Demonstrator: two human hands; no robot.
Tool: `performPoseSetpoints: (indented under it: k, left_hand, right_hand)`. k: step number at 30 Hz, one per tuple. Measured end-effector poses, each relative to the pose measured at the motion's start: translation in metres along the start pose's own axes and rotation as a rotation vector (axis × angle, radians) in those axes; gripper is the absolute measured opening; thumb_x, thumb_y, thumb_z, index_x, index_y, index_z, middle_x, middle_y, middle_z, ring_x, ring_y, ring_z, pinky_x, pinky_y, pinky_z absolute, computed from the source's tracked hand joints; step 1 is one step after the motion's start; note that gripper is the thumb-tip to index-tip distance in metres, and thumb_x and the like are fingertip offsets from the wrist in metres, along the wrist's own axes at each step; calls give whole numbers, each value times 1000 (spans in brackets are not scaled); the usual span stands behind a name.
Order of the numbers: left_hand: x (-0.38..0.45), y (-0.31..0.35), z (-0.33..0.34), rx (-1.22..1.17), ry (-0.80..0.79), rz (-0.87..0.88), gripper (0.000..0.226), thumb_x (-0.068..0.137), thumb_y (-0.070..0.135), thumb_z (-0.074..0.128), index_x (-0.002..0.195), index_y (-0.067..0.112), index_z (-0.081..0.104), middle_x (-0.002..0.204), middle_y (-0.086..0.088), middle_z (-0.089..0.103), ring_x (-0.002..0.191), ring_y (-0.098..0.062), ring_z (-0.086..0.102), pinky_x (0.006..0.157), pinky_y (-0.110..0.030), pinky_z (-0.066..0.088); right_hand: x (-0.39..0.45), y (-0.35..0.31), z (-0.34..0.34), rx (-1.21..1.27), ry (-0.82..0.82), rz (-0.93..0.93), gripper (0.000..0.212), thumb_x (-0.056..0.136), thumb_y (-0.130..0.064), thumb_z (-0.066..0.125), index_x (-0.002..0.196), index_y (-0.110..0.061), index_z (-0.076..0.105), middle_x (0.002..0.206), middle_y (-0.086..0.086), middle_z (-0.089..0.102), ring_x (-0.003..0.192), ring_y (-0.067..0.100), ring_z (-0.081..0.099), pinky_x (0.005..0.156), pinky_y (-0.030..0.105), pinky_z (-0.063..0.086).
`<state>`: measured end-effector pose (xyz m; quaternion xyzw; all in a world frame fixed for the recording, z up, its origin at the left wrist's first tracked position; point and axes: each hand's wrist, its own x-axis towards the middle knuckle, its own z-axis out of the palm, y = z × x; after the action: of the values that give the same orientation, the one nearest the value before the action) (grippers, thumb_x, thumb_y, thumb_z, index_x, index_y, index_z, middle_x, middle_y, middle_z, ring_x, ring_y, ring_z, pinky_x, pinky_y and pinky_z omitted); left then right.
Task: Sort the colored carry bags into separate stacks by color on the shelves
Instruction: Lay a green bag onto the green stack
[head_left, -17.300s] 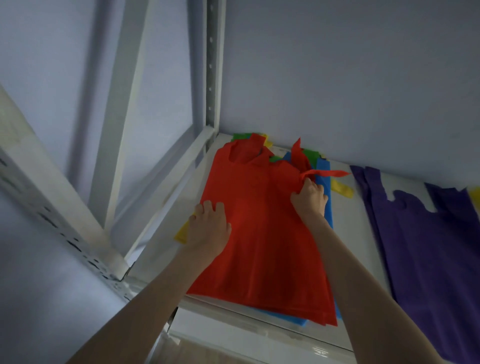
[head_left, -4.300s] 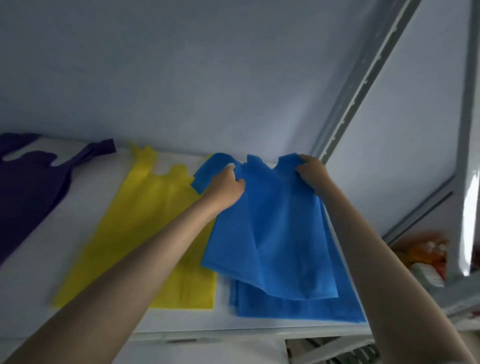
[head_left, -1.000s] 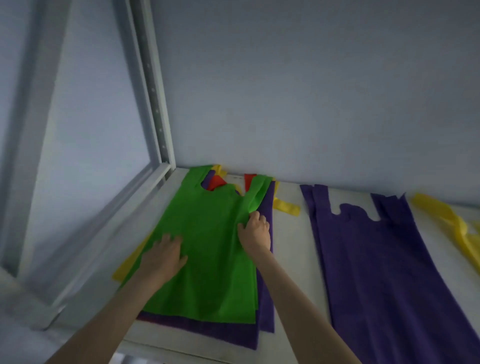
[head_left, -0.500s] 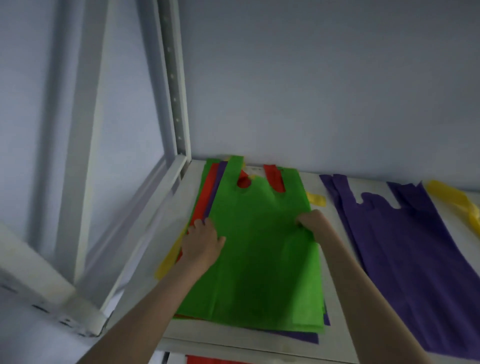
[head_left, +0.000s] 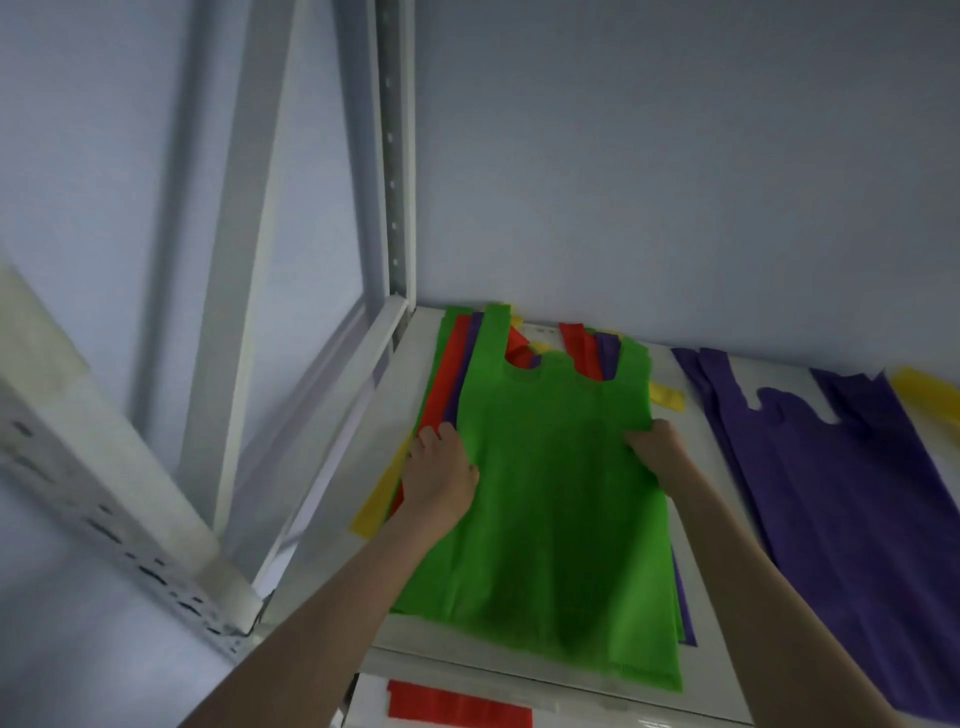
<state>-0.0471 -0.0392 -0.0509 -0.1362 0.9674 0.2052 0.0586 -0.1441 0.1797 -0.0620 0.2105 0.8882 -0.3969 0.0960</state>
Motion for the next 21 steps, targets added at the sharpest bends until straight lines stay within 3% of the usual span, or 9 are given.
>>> performPoseSetpoints:
  k: [4, 6, 11, 21]
  left_hand:
    - [2, 5, 1, -132, -100, -16, 46, 94, 16, 52, 132, -1, 33, 130, -20, 48, 119, -35, 52, 96, -42, 46]
    - [2, 7, 0, -141, -129, -16, 50, 96, 16, 48, 138, -2, 27, 128, -21, 52, 114, -36, 57, 90, -43, 48]
    - [0, 10, 1, -193, -118, -80, 43, 100, 21, 39, 133, -6, 32, 130, -23, 53, 115, -37, 57, 92, -43, 47]
    - [-3, 16, 0, -177, -90, -146, 43, 98, 14, 42, 134, -8, 31, 130, -26, 52, 115, -40, 56, 93, -44, 46]
  right_hand:
    - [-6, 1, 1, -26, 13, 6, 36, 89, -9, 50, 120, 8, 51, 97, 20, 55, 90, 29, 56, 77, 38, 50]
    - [-7, 2, 1, -47, 20, -9, 36, 89, -9, 49, 120, 8, 50, 95, 18, 52, 88, 28, 53, 77, 38, 48]
    - [-17, 4, 0, -107, 22, -103, 43, 91, -18, 53, 127, 5, 44, 121, 25, 55, 115, 38, 54, 93, 44, 46]
    - [-32, 14, -13, 1, 24, -135, 39, 91, -9, 51, 128, 4, 44, 127, 24, 54, 116, 36, 53, 90, 39, 47]
